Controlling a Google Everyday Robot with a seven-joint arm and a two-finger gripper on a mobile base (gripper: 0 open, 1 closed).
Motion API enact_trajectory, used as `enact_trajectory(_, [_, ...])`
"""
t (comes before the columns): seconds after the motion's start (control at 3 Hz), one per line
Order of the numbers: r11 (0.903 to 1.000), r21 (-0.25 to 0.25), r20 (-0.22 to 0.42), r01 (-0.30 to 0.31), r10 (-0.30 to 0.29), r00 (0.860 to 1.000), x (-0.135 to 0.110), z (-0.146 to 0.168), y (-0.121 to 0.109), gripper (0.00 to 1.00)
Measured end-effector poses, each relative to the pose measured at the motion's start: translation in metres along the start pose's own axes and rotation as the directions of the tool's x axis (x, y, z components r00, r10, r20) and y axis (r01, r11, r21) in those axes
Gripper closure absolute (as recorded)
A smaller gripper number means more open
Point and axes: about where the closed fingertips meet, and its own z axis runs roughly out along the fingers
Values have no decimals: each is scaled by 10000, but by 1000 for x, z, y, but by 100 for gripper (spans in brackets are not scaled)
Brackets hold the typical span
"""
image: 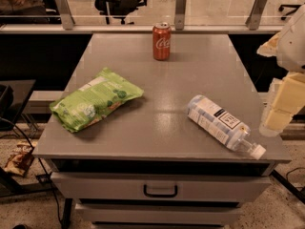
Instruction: Move coke can near blue plastic bottle
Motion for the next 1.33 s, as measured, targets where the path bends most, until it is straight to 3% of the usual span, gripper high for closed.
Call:
enact_trajectory(0.67, [9994,-6,223,-336,336,9992,-11,7,-14,0])
enact_trajectory(1.33, [9920,-151,1152,-1252,1261,9853,-57,44,-81,0])
